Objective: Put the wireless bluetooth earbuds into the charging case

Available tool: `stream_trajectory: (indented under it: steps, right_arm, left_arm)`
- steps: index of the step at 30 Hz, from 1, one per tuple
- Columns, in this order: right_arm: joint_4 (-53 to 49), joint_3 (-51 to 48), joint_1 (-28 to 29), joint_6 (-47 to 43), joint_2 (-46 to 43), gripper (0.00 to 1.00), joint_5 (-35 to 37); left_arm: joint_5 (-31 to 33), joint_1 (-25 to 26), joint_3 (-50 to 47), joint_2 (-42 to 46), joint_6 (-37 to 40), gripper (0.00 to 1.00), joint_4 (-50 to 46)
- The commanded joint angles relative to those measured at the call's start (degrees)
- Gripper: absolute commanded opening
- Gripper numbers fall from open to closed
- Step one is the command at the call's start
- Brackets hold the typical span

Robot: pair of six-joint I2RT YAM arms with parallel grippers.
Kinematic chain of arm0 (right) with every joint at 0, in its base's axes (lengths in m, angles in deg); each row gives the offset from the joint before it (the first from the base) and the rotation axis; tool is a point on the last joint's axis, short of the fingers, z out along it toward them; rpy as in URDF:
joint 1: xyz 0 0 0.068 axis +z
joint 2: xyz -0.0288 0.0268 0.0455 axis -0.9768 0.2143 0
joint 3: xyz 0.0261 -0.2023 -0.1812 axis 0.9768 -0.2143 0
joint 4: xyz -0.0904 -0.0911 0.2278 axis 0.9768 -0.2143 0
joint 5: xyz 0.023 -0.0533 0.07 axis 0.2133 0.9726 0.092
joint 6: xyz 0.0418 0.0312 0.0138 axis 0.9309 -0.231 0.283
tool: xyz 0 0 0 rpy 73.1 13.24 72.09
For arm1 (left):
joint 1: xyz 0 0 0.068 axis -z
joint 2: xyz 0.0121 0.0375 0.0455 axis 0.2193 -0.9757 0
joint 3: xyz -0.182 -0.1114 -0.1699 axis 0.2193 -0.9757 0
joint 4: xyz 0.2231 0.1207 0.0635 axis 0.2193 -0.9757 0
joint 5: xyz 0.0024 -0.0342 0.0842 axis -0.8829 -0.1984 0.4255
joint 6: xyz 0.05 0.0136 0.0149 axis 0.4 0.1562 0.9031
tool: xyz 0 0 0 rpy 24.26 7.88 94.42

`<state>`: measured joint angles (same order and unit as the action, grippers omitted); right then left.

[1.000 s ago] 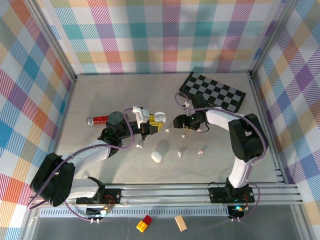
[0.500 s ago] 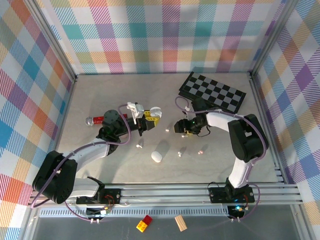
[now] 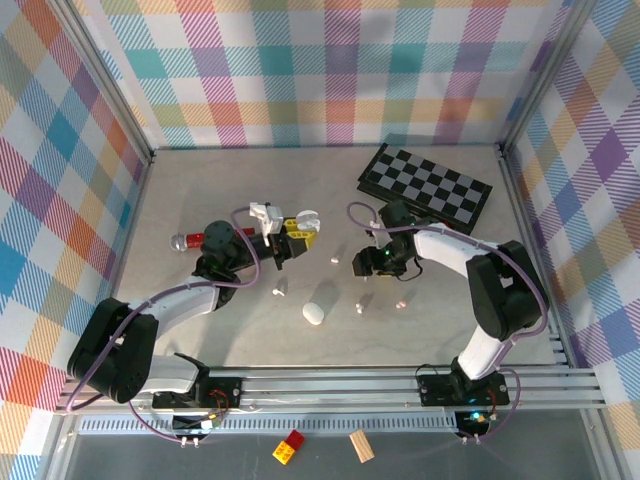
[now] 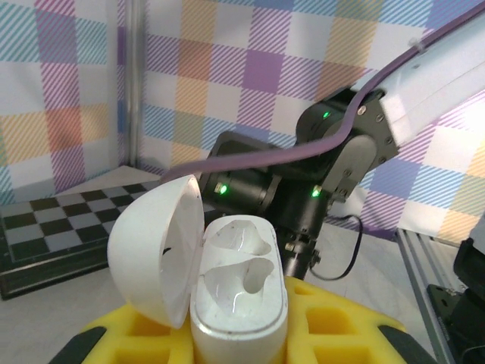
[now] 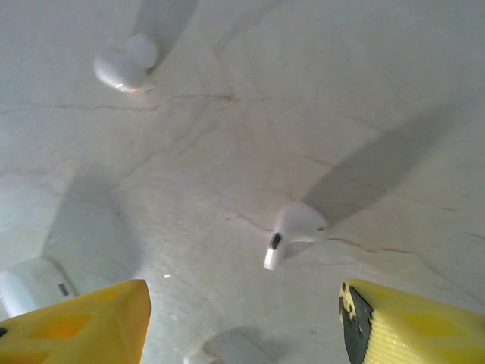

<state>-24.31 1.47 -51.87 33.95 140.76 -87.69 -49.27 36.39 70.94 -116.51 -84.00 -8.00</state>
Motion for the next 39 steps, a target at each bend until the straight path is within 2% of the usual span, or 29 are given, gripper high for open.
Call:
stream_trajectory:
  steps: [1, 5, 11, 20, 39]
  right_arm:
    - [-5.0, 3.5, 0.9, 3.4, -0.5, 0.66, 10.9]
    - [-4.3, 4.4, 2.2, 10.0, 0.4, 0.63, 15.0]
    - [-7.5, 8.8, 5.8, 11.5, 5.6, 0.55, 20.0]
    - [-9.7, 12.0, 6.1, 11.6, 10.4, 0.43, 15.3]
    - [-8.9, 11.9, 6.0, 10.6, 12.2, 0.26, 13.9]
  left_arm:
    - [2.7, -2.4, -2.3, 1.5, -0.1, 0.0, 3.5]
    - [2.5, -4.3, -3.0, 1.8, -0.6, 0.0, 4.6]
    - [2.3, -4.4, -2.9, 2.2, 1.0, 0.0, 3.0]
    - [2.1, -4.4, -3.2, 5.8, 3.6, 0.0, -3.0]
    - [1.3, -4.4, -2.4, 4.9, 3.3, 0.0, -3.6]
